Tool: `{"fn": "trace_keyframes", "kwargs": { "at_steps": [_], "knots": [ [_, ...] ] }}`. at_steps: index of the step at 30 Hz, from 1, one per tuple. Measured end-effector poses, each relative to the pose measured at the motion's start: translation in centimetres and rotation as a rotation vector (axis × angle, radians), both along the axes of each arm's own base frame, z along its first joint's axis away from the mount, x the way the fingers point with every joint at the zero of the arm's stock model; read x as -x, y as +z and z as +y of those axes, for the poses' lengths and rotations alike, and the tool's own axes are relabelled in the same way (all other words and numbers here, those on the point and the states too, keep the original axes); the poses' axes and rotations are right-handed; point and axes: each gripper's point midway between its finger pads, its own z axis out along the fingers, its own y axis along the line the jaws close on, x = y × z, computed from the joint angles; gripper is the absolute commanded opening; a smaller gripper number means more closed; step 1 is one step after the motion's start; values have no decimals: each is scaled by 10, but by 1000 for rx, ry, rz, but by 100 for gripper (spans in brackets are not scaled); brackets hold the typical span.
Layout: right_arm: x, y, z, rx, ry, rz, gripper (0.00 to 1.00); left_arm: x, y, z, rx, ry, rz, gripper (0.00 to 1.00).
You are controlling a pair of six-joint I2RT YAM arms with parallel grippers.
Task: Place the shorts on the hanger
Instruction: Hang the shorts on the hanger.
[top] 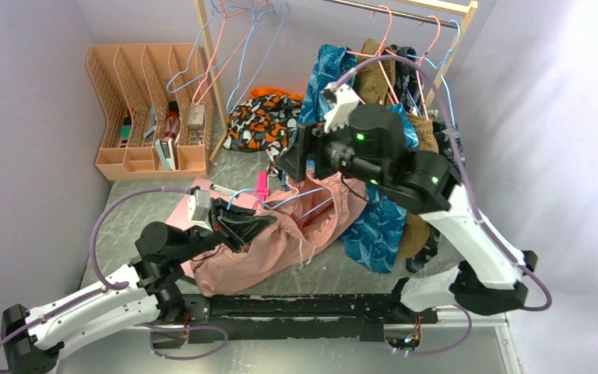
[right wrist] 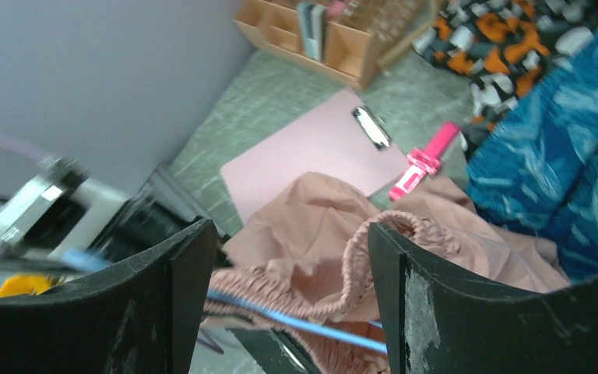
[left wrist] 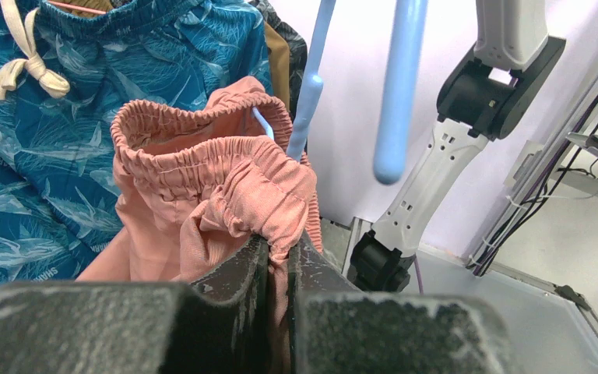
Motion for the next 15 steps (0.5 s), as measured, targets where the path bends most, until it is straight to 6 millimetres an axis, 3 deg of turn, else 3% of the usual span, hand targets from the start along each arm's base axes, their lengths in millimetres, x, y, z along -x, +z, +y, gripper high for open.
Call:
{"fn": "trace_keyframes", "kwargs": {
  "at_steps": [5, 7, 11, 15],
  "knots": [
    [39, 42, -7, -96, 219, -151, 72, 0, 4, 1, 23, -1, 10, 7],
    [50, 49, -4, -111, 302, -201, 71, 1, 6, 1, 35, -5, 14, 7],
    [60, 39, 10, -88, 435, -252, 71, -1, 5, -3, 41, -12, 29, 7],
    [59, 7, 33, -27, 526, -250, 70, -4, -1, -8, 28, -18, 55, 7]
  ]
}}
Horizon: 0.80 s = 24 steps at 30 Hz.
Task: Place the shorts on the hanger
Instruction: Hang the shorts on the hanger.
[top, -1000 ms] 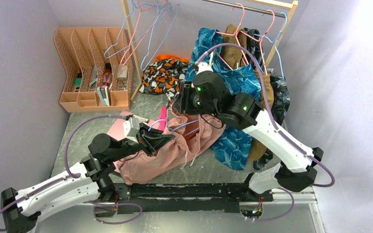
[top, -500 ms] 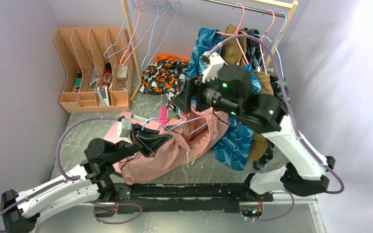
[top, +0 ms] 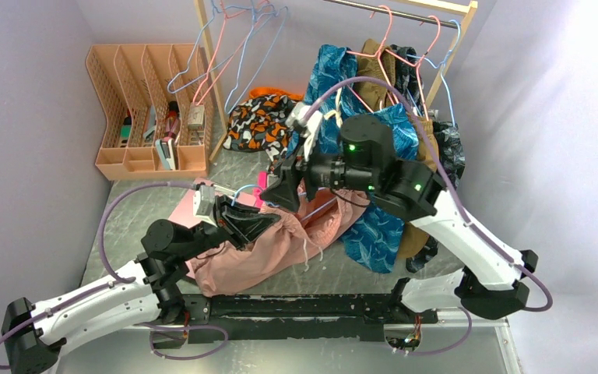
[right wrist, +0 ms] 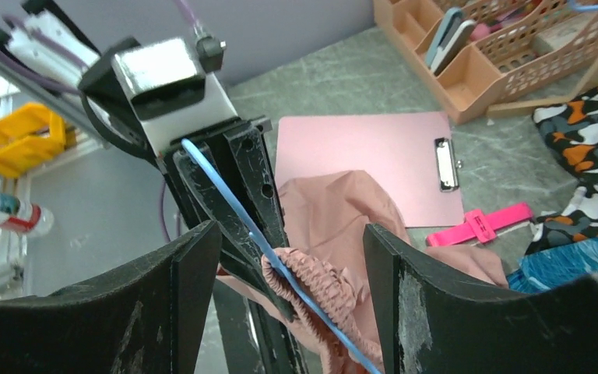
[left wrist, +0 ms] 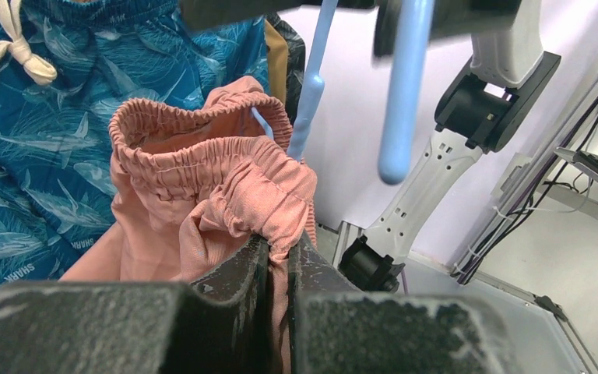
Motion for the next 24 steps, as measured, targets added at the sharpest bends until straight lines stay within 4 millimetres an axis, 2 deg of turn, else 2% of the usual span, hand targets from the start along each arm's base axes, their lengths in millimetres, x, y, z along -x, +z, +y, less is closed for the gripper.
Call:
{"fn": "trace_keyframes", "kwargs": {
  "at_steps": [4, 7, 8, 13, 19, 24],
  "knots": [
    [4, -23, 14, 39, 72, -24, 62, 0, 0, 0, 2, -2, 5, 7],
    [5, -26, 19, 27, 104, -59, 51, 1, 0, 1, 1, -2, 6, 7],
    [5, -25, 20, 23, 109, -69, 45, 1, 0, 2, 0, -2, 7, 7],
    [6, -20, 25, -8, 138, -116, 0, 1, -3, 2, -14, 1, 19, 9],
    [10, -15, 23, -40, 150, -145, 0, 0, 0, 2, -23, 3, 29, 26],
    [11, -7, 11, -65, 115, -179, 0, 3, 5, 6, -32, 3, 34, 37]
  ]
}}
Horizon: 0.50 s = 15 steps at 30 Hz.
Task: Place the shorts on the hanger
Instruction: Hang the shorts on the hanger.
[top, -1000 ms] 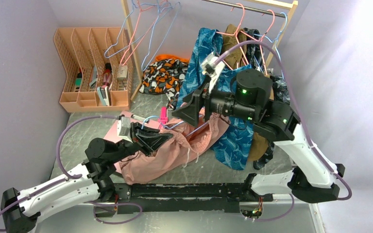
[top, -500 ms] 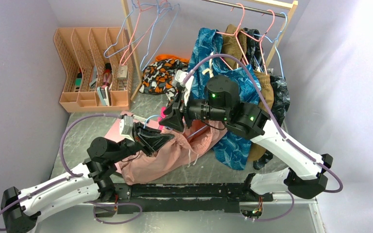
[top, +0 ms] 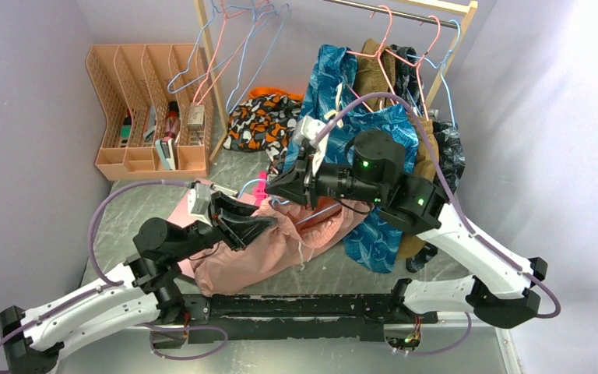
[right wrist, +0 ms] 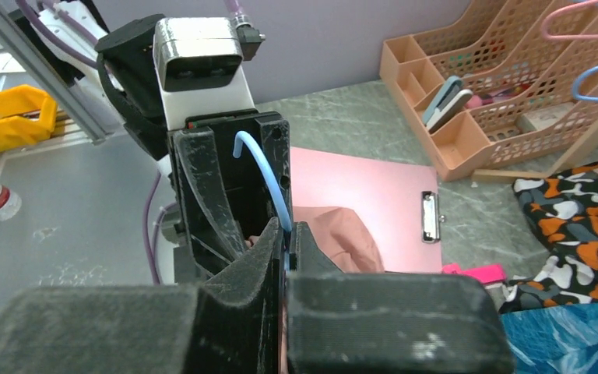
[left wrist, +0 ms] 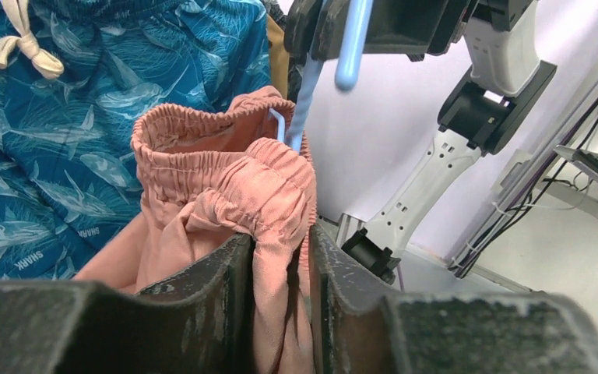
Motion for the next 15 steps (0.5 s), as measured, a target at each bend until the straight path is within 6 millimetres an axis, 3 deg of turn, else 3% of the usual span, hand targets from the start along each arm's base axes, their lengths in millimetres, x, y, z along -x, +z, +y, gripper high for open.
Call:
{"fn": "trace_keyframes", "kwargs": {
  "at_steps": [9, 13, 15],
  "knots": [
    [-2, 15, -20, -40, -70, -46, 0, 7, 10, 21, -15, 40, -5, 35],
    [-6, 11, -26, -37, -105, -48, 0, 7, 10, 31, -23, 72, -2, 21],
    [-9, 9, -29, -36, -128, -49, 0, 6, 8, 36, -32, 87, 4, 20]
  ]
}}
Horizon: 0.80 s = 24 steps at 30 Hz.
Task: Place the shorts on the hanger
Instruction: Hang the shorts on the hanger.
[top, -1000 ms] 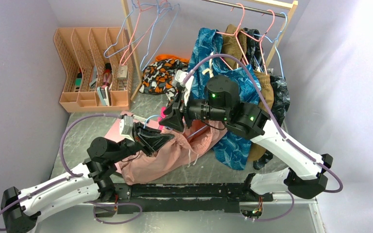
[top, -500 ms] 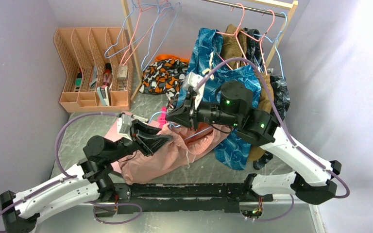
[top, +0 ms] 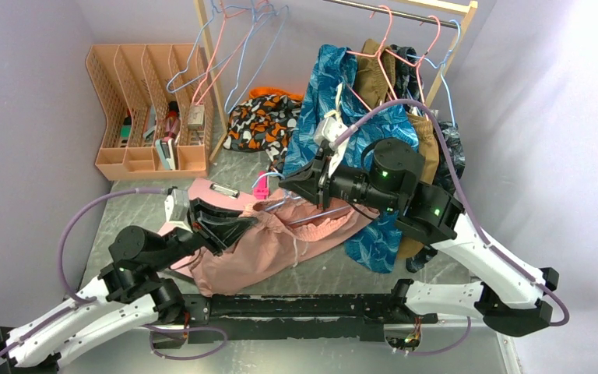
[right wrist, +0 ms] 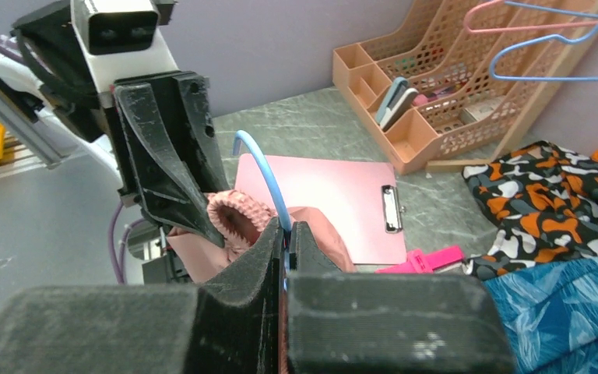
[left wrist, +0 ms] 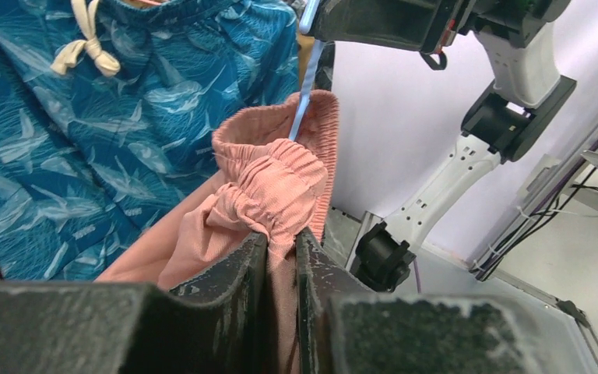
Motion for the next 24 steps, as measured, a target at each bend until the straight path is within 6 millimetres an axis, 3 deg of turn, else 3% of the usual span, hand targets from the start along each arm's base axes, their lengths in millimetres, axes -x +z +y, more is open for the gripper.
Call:
{"fn": "trace_keyframes", "kwargs": {
  "at_steps": [6, 13, 16, 24],
  "knots": [
    [-6, 2, -14, -29, -78, 5, 0, -3, -1, 12, -32, 52, 9, 31],
    [-5, 21, -23, -104, -109, 9, 0, -4, 6, 28, -46, 108, 3, 64],
    [-2, 26, -23, -126, -104, 16, 0, -4, 10, 34, -52, 127, 2, 72],
    [-1, 32, -23, -155, -104, 37, 0, -1, 35, 52, -69, 173, -26, 72]
  ]
}}
